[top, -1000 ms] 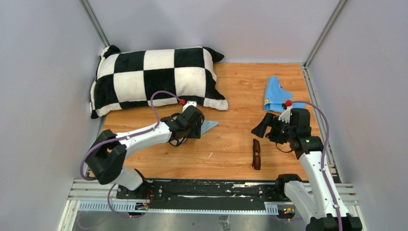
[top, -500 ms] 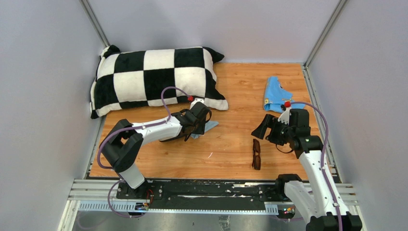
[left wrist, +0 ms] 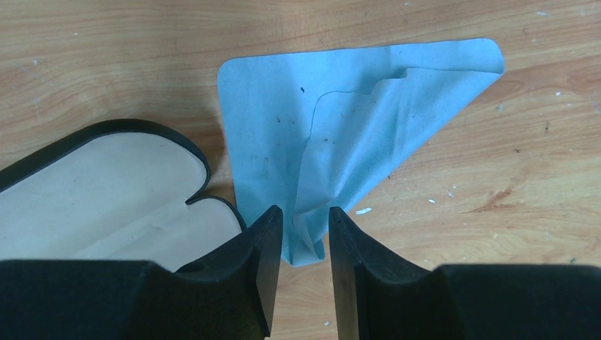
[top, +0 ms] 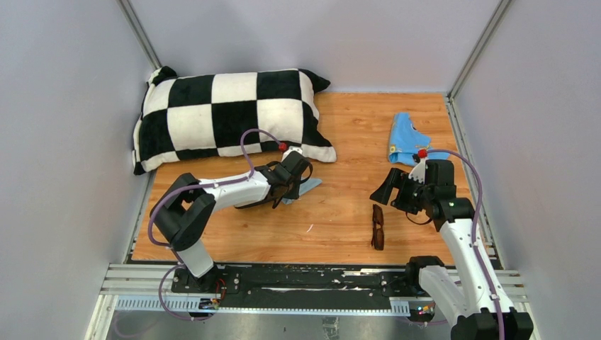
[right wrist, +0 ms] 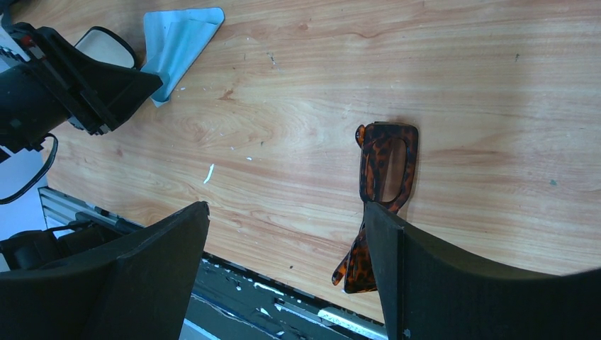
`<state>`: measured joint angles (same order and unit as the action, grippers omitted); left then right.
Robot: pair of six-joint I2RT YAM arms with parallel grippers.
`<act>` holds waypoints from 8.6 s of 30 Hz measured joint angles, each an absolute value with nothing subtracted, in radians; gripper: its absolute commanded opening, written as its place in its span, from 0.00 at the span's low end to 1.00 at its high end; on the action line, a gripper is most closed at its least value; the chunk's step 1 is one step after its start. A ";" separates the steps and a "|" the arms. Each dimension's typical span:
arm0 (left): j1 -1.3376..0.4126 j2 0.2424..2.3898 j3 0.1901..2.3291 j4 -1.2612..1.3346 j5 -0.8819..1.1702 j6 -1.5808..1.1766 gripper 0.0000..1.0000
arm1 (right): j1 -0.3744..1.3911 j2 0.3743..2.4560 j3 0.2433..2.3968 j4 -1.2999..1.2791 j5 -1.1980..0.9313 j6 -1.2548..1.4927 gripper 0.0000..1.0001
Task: Organize the sunglasses
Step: Pick up the glasses cleaning cloth from the center of the board, then place the glasses cleaning cloth at the center of the board, then adjust the glasses cleaning cloth at the center of the board.
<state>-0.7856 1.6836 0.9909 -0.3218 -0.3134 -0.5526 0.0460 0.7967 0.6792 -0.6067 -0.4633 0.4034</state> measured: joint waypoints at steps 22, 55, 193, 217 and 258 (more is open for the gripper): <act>-0.789 1.532 1.279 -0.360 -0.096 -0.371 0.03 | 0.046 0.794 0.684 -0.609 -0.440 0.402 0.86; -0.861 1.625 0.926 -0.254 0.138 -0.704 0.34 | 0.407 0.863 0.685 -0.550 -0.284 0.498 0.81; -0.891 1.422 0.799 -0.287 0.051 -0.871 0.47 | 0.731 1.015 0.590 -0.400 0.035 0.743 0.45; -0.920 1.509 0.668 -0.101 0.065 -0.996 0.33 | 0.815 1.185 0.533 -0.349 0.098 1.000 0.40; -0.782 1.431 1.076 -0.286 -0.007 -0.799 0.00 | 0.806 1.143 0.821 -0.392 0.227 0.878 0.27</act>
